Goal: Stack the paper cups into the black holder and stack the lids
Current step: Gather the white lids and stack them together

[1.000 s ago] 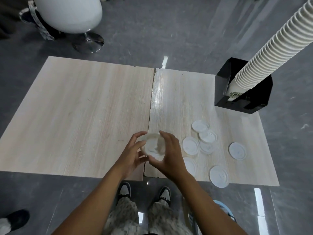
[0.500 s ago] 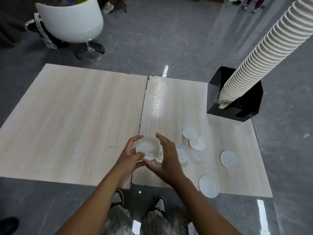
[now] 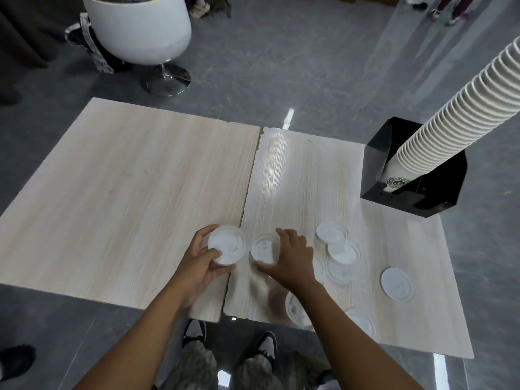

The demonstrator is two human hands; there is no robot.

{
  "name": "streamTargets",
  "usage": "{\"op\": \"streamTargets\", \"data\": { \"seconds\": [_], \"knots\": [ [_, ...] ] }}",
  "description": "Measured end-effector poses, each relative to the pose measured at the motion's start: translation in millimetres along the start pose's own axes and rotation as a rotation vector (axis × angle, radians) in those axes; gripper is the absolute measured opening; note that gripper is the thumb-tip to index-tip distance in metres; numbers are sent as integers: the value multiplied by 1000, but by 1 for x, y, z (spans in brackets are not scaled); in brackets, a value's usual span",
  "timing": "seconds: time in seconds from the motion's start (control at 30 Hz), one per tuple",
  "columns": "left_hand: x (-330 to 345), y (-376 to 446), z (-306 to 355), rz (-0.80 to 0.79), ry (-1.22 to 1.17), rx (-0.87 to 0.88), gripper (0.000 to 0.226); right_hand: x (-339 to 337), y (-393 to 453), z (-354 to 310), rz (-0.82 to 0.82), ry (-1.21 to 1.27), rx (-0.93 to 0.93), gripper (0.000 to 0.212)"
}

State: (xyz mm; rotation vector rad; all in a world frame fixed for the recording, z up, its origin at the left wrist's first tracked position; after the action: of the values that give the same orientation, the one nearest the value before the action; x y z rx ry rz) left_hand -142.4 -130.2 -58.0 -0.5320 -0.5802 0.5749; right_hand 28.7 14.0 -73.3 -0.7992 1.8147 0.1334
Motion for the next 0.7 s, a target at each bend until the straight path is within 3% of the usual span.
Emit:
{"op": "streamTargets", "data": {
  "seconds": [0.2, 0.47, 0.6, 0.7],
  "knots": [
    [-10, 5, 2, -4, -55, -3, 53, 6, 8, -8, -24, -88, -46, 93],
    [-13, 11, 5, -17, -60, 8, 53, 5, 8, -9, 6, -127, -91, 94],
    [-6, 10, 8, -25, -39, 9, 53, -17, 4, -5, 191, 115, -66, 86],
    [5, 8, 14, -39, -33, 20, 51, -47, -5, -10, 383, 319, -154, 81]
  ]
}}
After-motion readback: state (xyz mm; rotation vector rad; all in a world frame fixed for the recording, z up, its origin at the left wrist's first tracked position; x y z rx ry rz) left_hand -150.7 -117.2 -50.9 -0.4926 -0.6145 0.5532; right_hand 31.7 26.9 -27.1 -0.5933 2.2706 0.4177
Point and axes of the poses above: each hand's wrist, its own y-axis towards the middle knuckle, its own x-axis out of the palm, z = x × y, the point moved 6 cm from there along y, towards the middle knuckle, and after that the axes turned 2 degrees about -z, right-handed, at the moved point
